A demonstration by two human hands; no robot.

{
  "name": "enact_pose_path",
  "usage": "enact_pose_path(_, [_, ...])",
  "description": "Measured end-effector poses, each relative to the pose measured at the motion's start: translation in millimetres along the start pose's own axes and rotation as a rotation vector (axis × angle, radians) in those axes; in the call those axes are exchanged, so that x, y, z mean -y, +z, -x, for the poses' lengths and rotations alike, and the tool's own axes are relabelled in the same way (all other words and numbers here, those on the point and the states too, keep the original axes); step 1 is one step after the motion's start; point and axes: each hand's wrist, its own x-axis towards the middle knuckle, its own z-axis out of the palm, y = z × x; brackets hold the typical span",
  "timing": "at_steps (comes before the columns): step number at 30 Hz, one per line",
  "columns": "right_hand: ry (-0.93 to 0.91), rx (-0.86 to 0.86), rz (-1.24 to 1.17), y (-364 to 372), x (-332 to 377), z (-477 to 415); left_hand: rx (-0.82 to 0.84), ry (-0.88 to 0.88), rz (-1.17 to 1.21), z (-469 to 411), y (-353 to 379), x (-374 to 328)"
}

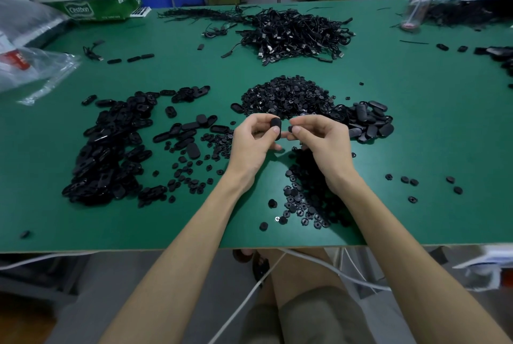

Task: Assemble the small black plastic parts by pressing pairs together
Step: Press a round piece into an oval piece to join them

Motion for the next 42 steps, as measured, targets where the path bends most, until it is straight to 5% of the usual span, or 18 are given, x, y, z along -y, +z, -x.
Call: enact_pose_path(42, [0.052, -0.029, 0.017, 1.3, -0.1, -1.2, 0.086, -0.014, 0.018, 2.8, 2.0, -3.8])
